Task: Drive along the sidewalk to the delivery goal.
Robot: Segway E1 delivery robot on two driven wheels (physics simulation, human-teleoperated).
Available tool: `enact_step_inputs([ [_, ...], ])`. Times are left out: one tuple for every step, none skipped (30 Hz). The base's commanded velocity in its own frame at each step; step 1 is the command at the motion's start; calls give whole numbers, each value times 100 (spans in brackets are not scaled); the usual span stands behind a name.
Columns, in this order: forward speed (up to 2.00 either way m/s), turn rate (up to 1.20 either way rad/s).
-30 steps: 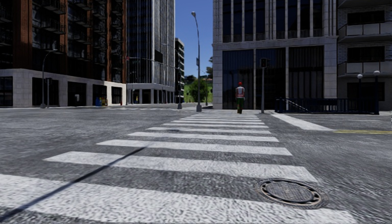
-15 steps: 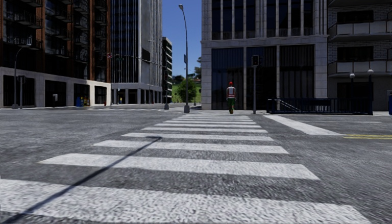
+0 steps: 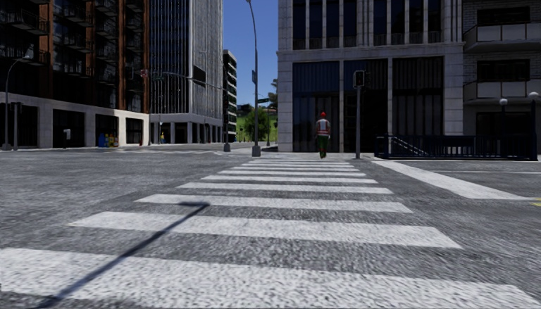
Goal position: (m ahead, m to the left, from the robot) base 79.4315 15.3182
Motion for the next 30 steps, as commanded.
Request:
enact_step_inputs([
  [200, -2],
  [200, -2],
  [200, -3],
  [200, -11],
  [200, -19],
  [200, -22],
  [200, -23],
  [200, -23],
  [200, -23],
  [200, -23],
  [200, -23],
  [200, -23],
  [200, -23],
  [200, -23],
  [200, -23],
  [200, -23],
  [200, -23],
  [200, -23],
  [200, -23],
  [200, -23],
  [200, -23],
  [200, -23],
  [200, -23],
  [200, -23],
  [200, -23],
  [200, -23],
  [200, -23],
  [200, -23],
  [200, -23],
  [200, -23],
])
